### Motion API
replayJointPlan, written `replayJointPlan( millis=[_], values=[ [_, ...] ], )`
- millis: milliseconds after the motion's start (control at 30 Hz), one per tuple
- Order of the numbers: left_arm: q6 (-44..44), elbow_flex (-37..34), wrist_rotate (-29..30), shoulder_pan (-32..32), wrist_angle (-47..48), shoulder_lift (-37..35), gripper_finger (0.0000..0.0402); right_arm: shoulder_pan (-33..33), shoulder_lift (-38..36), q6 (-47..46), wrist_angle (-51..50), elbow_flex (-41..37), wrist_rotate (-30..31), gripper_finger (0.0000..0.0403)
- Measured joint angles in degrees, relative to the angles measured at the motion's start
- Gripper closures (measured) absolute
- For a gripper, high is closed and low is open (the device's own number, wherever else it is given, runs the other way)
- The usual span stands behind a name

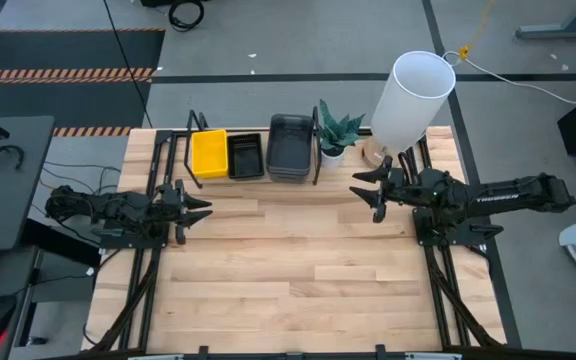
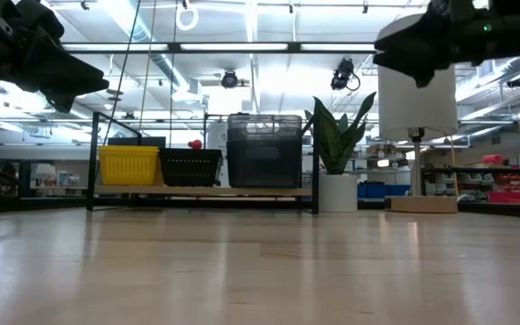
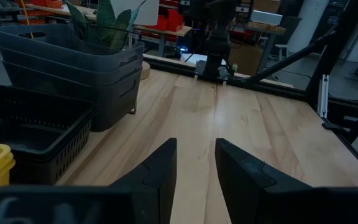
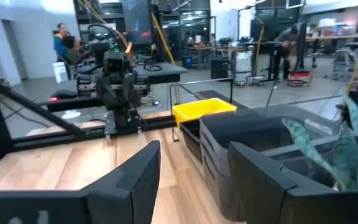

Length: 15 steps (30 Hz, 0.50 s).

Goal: Stack baskets on shelf by color
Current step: Return to Home Position

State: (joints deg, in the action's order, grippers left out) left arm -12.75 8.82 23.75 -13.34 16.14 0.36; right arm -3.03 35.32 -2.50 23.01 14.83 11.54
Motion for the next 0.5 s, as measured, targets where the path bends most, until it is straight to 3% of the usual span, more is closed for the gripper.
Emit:
replayJointPlan(
  millis=[200,500],
  values=[
    [0.0,0.0,0.0,0.0,0.0,0.0,0.0285,-2.1,-5.6,-0.1,-1.2,-3.2,-7.2,0.0222],
    [0.0,0.0,0.0,0.0,0.0,0.0,0.0285,-3.9,-15.8,0.0,-5.2,-7.3,-10.5,0.0231]
  ],
)
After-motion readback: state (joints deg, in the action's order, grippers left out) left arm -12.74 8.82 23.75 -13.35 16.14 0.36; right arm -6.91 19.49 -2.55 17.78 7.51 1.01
